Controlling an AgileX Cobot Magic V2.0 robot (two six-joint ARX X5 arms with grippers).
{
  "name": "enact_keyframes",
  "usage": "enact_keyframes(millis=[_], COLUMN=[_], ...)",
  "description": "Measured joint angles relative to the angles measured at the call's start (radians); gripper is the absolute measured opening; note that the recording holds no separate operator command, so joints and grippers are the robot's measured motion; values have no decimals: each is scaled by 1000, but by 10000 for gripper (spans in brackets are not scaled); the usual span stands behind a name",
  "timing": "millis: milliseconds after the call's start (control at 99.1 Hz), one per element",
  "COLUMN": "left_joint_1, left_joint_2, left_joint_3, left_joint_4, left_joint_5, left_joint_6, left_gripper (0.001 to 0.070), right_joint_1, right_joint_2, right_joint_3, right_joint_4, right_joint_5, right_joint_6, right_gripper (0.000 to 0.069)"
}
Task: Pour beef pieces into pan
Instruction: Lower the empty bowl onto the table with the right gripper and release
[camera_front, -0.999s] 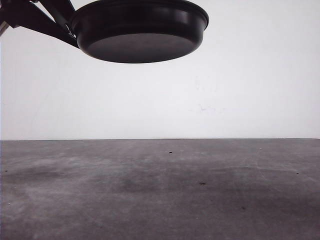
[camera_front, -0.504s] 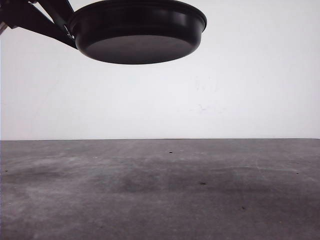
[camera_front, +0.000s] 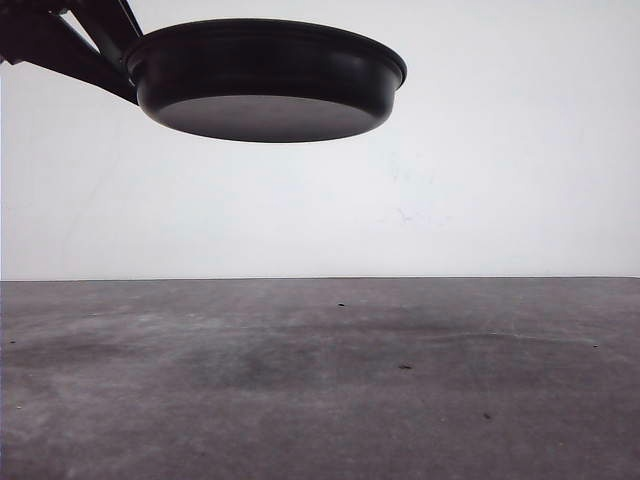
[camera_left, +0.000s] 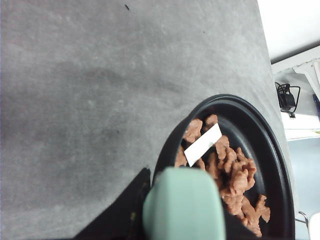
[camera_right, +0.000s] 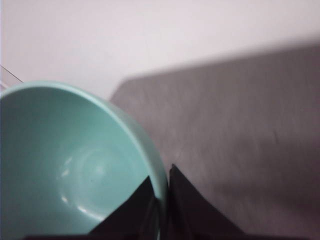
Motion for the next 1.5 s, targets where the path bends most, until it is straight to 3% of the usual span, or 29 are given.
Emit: enact_keyframes(millis=[101, 242, 333, 676, 918, 1180, 1281, 1503], left_joint_1=[0, 0, 0, -1, -1, -1, -1, -1], left_joint_2=[0, 0, 0, 0, 0, 0, 3, 4], left_joint_3=[0, 0, 0, 0, 0, 0, 0, 0], left_joint_4=[-3, -3, -2, 16, 16, 24, 24, 58], left_joint_5=[-1, -3, -4, -2, -4, -23, -23, -23], left_joint_6=[18, 40, 48, 50, 68, 76, 77, 79], left_gripper=[50, 50, 50, 50, 50, 50, 50, 50], right_joint_1=[-81, -171, -210, -192, -184, -182, -166, -143], right_joint_2=[26, 100, 176, 423, 401, 383, 377, 281], right_joint_3=[0, -2, -8, -89, -266, -290, -305, -315], right_joint_4=[-160, -390, -431, -404, -229, -192, -177, -143], right_joint_5=[67, 298, 318, 314, 297, 296, 306, 308], right_joint_6=[-22, -189, -261, -336, -333, -332, -333, -328], right_gripper=[14, 14, 14, 14, 17, 22, 84, 321])
